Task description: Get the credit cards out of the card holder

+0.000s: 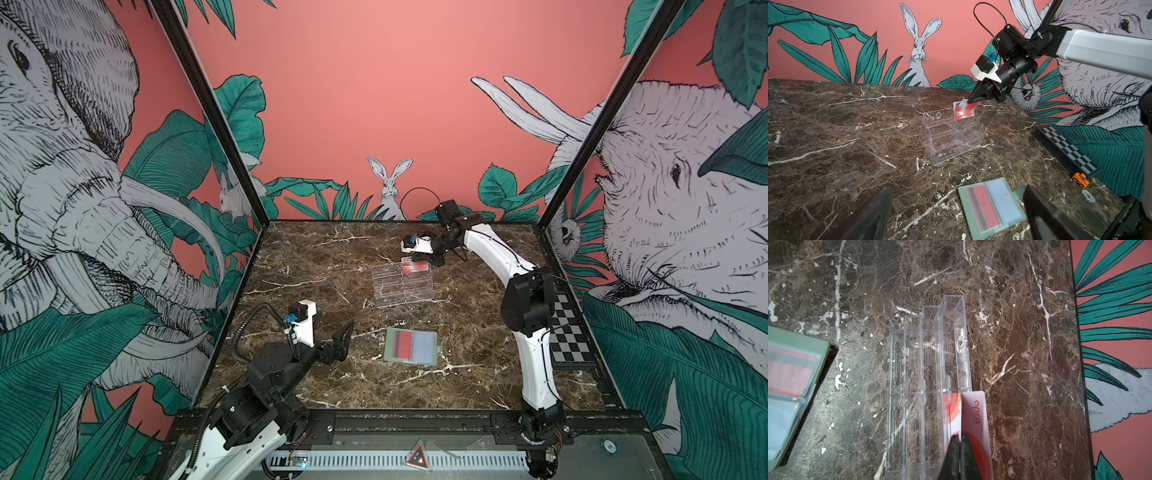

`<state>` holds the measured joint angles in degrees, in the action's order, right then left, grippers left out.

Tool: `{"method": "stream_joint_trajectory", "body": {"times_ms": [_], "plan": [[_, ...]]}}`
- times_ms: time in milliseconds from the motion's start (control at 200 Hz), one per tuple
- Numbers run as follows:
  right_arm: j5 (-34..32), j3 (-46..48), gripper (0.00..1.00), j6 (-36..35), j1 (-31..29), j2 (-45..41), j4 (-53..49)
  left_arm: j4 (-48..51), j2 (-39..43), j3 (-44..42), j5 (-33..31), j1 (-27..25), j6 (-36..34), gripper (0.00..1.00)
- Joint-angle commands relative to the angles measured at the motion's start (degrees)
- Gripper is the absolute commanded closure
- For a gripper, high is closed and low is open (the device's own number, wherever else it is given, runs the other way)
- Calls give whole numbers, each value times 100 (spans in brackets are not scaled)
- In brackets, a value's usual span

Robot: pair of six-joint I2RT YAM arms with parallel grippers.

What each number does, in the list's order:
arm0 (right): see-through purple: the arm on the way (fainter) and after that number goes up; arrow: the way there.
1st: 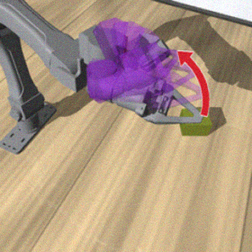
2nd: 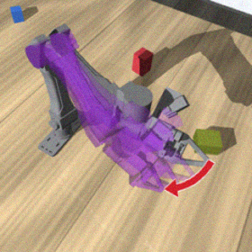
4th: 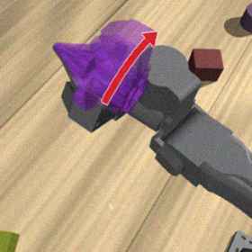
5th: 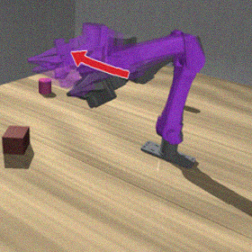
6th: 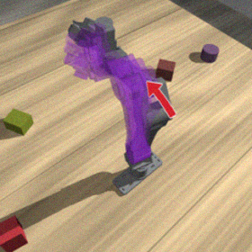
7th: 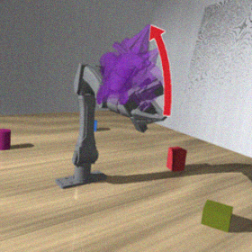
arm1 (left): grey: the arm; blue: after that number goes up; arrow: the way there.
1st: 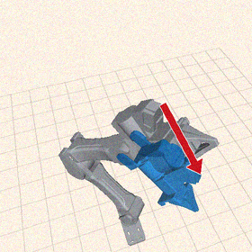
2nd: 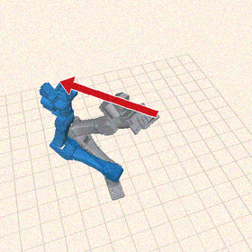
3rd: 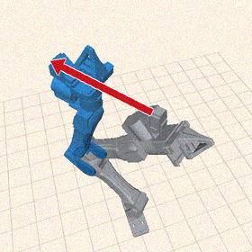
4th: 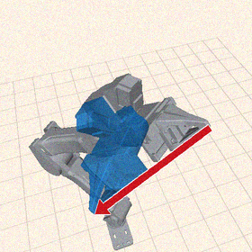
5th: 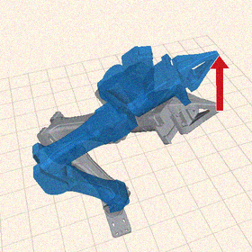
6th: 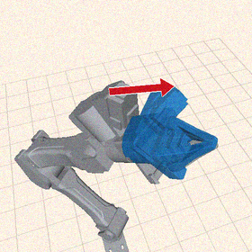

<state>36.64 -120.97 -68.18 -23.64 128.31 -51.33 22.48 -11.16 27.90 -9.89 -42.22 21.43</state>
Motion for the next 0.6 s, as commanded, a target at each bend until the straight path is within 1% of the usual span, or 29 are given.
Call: {"method": "stream_joint_trajectory", "body": {"times_ms": [0,425,520,595], "plan": [[17,-94,100,0,-33,132,-23,13,52,-81,13,31,54,1],[-122,-102,89,90,-42,155,62,50,70,-104,5,29,63,1],[-144,-93,85,132,-39,142,98,46,79,-116,5,30,71,1],[-179,-83,81,169,-42,117,154,38,83,-118,-2,29,80,1]]}}
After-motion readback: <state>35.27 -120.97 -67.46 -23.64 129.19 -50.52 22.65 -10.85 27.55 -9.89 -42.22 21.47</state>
